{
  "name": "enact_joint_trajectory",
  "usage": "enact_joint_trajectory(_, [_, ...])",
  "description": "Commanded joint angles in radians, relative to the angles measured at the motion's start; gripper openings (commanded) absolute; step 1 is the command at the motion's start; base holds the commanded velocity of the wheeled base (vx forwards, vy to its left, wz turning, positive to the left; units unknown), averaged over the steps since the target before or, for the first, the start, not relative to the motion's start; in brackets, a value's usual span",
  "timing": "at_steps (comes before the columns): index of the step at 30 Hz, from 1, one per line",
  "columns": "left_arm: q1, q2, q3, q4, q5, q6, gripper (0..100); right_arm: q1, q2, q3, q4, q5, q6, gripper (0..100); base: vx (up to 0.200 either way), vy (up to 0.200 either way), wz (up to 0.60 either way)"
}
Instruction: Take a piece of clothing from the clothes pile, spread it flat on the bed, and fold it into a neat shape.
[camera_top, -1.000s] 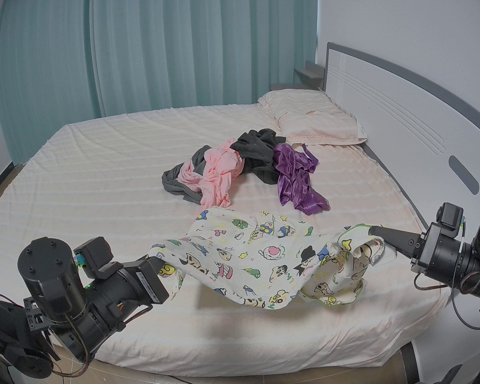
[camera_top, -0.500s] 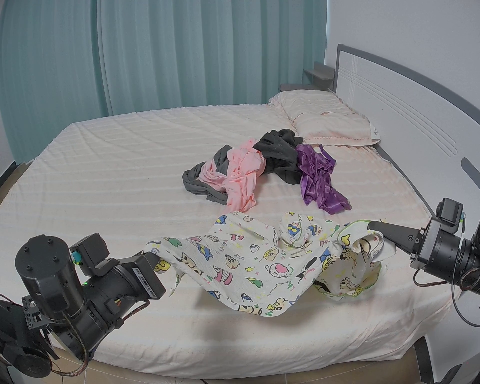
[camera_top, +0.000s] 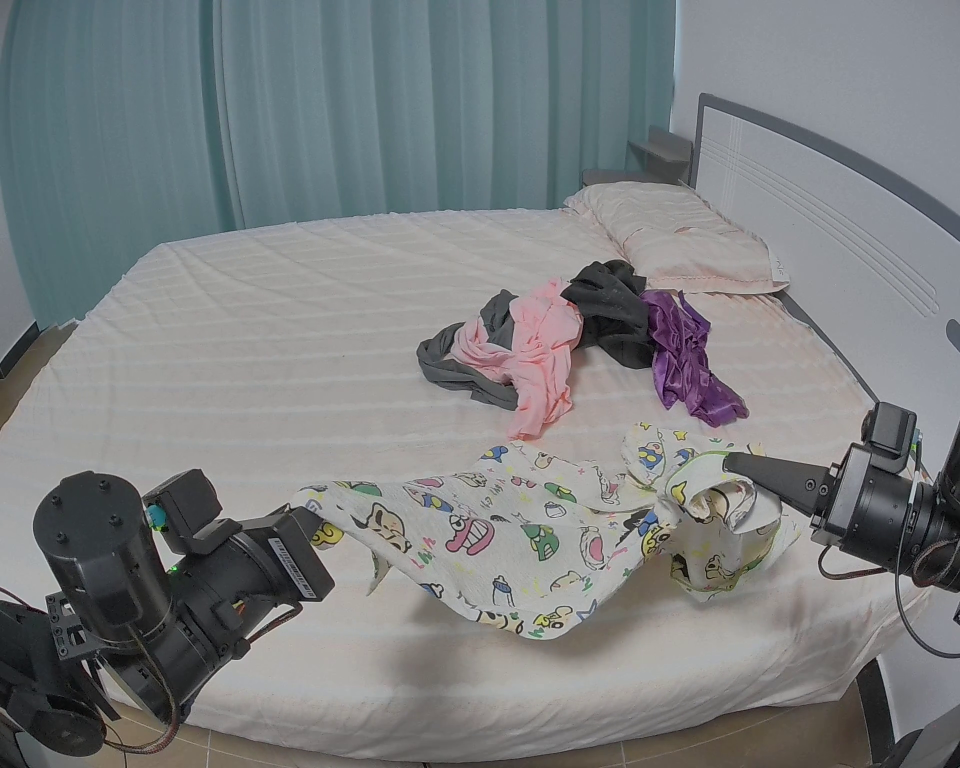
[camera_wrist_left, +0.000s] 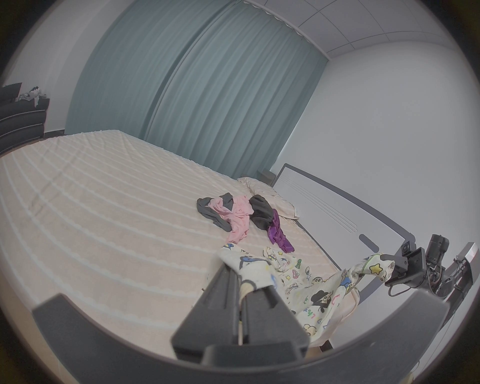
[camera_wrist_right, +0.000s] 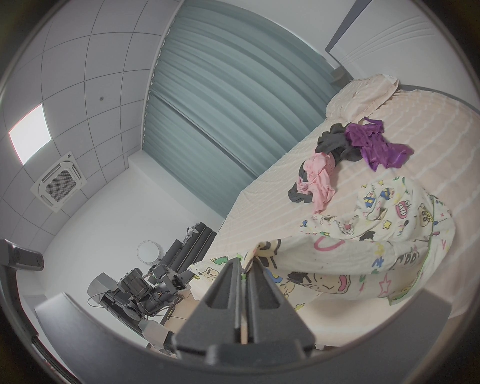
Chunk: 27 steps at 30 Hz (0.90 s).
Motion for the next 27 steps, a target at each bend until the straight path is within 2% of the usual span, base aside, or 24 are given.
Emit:
enact_joint_trajectory(1, [0.0,0.003,0.0,0.0,0.001,-0.001,0,0.015,0.008,-0.001,-0.001,0.0,0.0,0,0.0,0.2,0.0])
enact_joint_trajectory(8, [-0.001,0.003,0.0,0.0,0.001,-0.002,0,0.055,0.008,-0.002,-0.001,-0.001,0.0,0,0.0,0.2,0.0])
enact_joint_trajectory(27, [-0.003,-0.002,0.0,0.0,0.001,-0.002,0,0.055,0.029,-0.047,-0.001,-0.006,-0.003,0,0.0,0.2,0.0])
